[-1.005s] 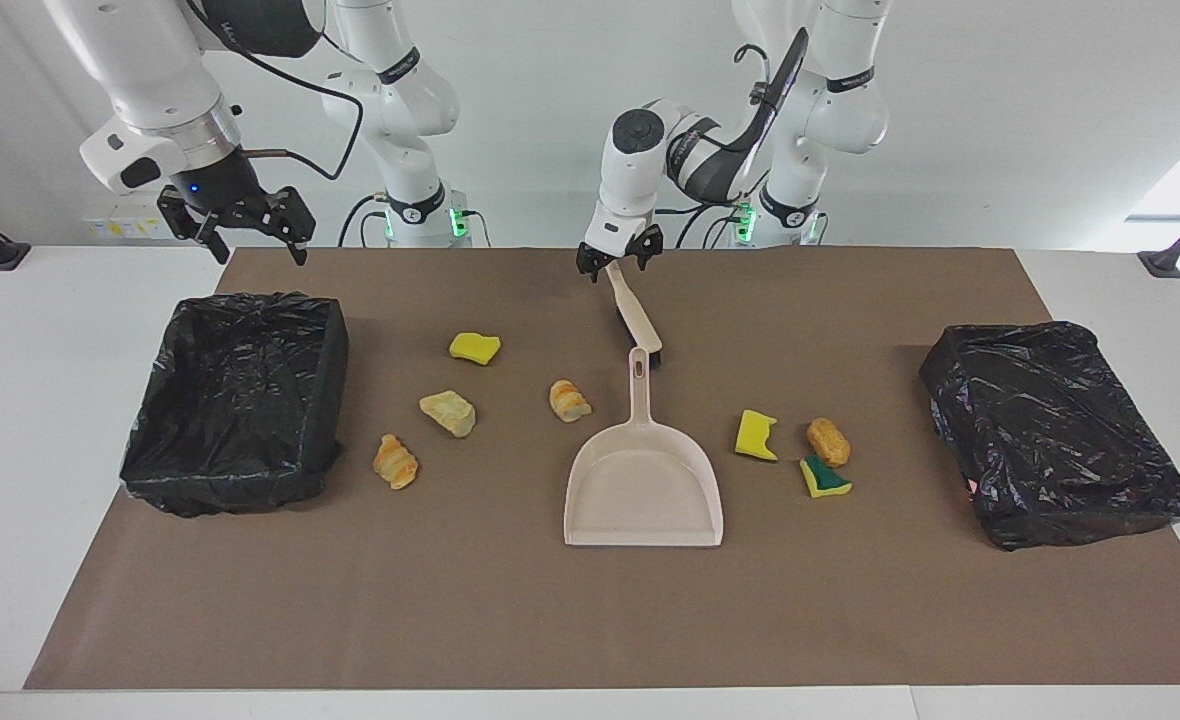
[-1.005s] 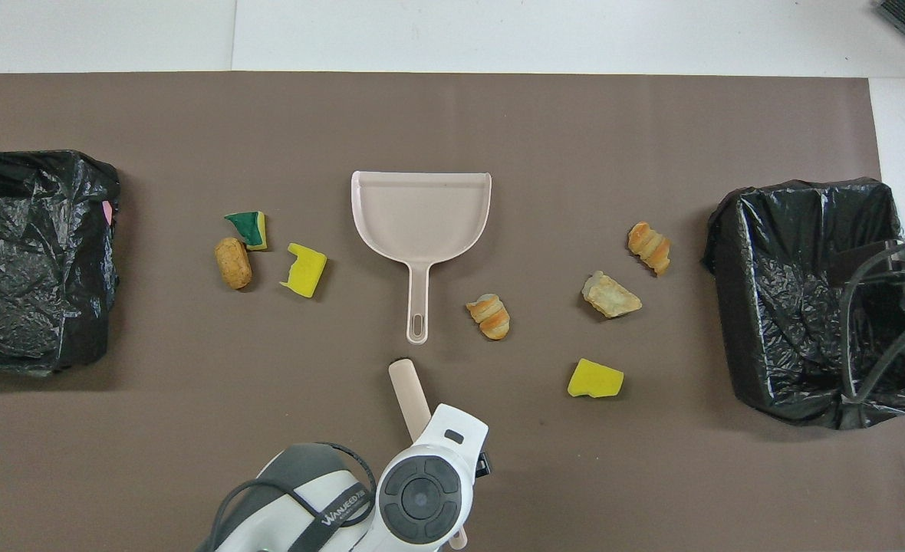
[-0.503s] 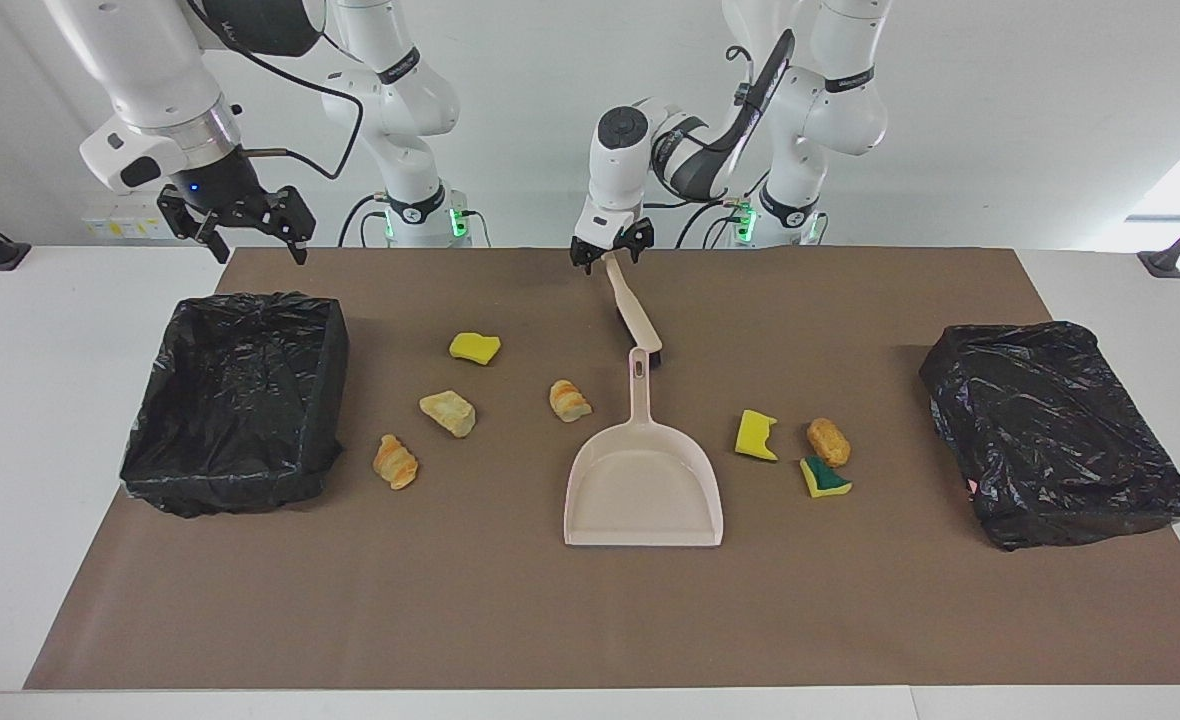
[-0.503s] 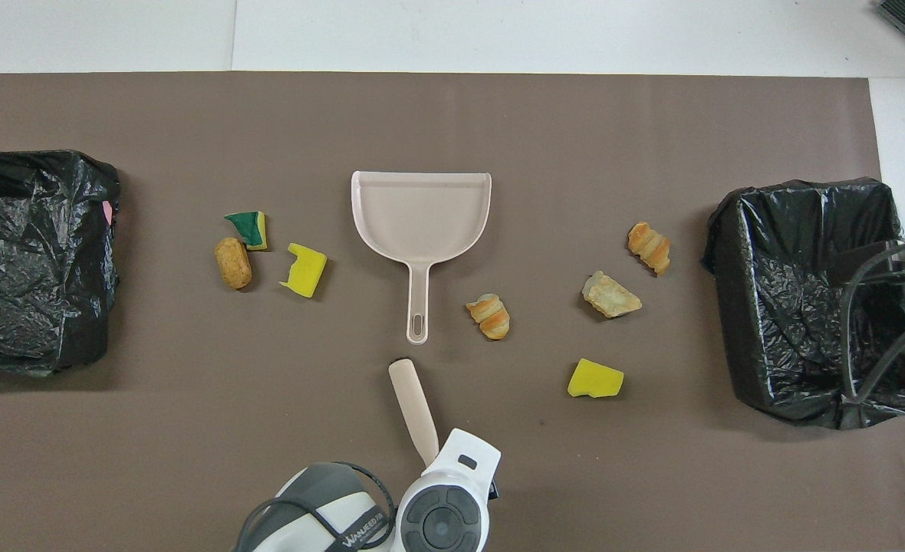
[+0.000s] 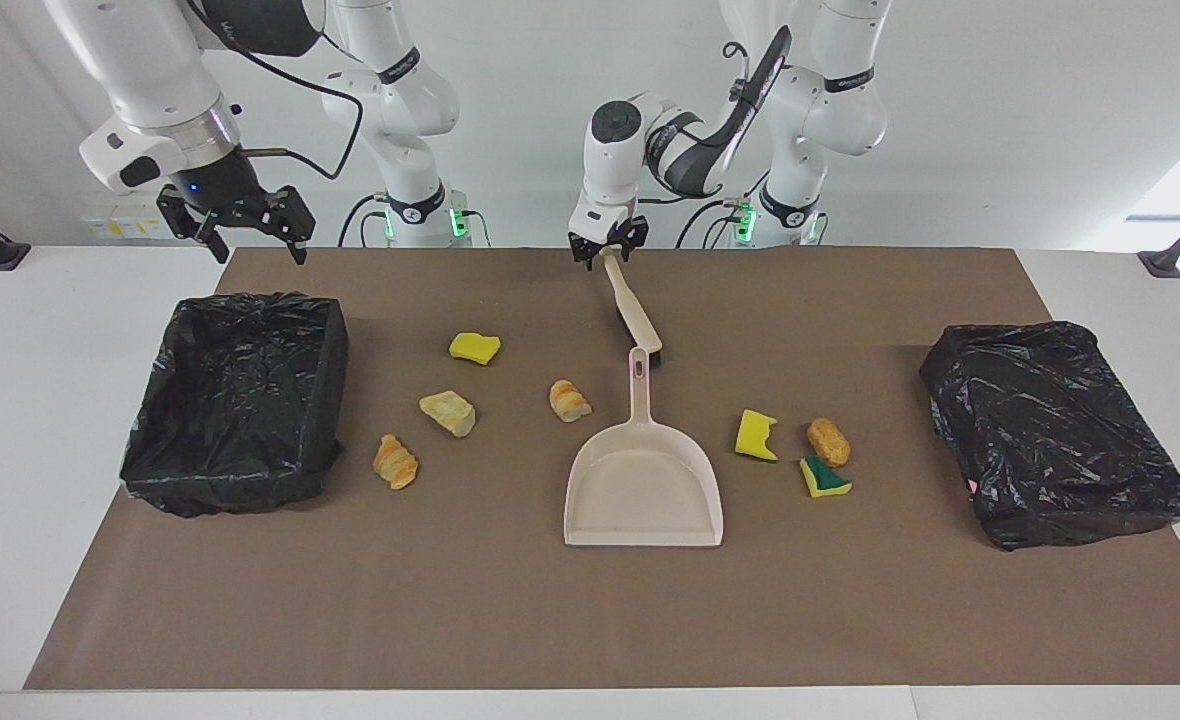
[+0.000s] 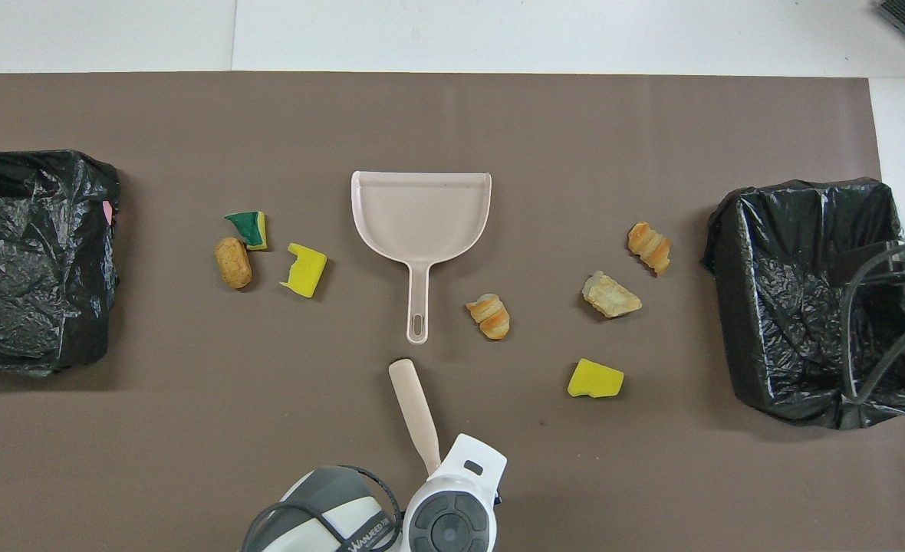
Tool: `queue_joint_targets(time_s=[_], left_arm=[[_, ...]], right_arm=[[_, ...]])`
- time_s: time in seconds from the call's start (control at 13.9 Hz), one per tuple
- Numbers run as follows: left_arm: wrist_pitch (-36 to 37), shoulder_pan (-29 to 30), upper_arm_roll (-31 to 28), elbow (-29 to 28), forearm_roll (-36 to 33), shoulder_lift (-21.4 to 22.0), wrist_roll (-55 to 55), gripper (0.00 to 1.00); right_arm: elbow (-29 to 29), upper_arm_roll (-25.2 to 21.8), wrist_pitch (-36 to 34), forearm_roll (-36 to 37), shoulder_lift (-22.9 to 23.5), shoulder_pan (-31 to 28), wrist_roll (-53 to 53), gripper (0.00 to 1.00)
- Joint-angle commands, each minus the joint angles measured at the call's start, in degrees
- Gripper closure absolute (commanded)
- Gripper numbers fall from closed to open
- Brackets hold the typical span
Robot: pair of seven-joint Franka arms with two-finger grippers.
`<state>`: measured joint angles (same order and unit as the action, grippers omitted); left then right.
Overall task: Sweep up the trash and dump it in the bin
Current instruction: 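Reach the left gripper to the pink brush handle and grasp it, then lift the brush with the left gripper while the right gripper grasps the dustpan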
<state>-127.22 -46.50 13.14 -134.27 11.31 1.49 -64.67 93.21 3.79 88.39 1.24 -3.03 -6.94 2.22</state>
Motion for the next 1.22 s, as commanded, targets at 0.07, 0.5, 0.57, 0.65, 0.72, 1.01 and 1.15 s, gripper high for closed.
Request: queue_joint_targets(time_s=[0.07, 0.5, 0.57, 0.65, 0.72, 1.01, 1.15], left_arm=[[3.5, -0.7, -1.1, 0.3, 0.3, 1.0, 1.2, 1.0], [18.0, 6.5, -1.7, 4.0, -0.7, 5.9, 12.3, 1.0], [20.5, 8.7, -1.7, 4.8, -0.9, 7.8, 15.3, 1.0], [23.8, 11.8, -1.7, 5.3, -0.9, 10.4, 19.1, 1.0], [27.2, 14.8, -1.8, 5.4, -0.9, 13.9, 22.8, 1.0], [36.7, 28.4, -1.8, 9.3, -5.7, 17.1, 38.4, 1.0], [34.8, 34.0, -1.8, 11.4, -8.0, 15.2, 45.8, 1.0]], right_arm=[[1.5, 0.0, -0.1, -1.0, -1.4, -0.3, -0.5, 0.0], [7.3, 0.3, 2.9, -1.1, -2.9, 0.3, -0.7, 0.0], [9.3, 0.8, 4.8, -1.3, -3.0, 0.8, -0.7, 0.0], [10.7, 0.9, 6.4, -1.8, -2.8, 2.3, -1.0, 0.0], [12.1, 0.9, 7.5, -2.3, -2.6, 3.8, -1.8, 0.0], [16.0, 0.9, 17.9, -2.6, -0.6, 13.4, -14.0, 0.0], [16.0, 0.9, 23.1, -2.5, 2.1, 18.8, -21.4, 0.0]])
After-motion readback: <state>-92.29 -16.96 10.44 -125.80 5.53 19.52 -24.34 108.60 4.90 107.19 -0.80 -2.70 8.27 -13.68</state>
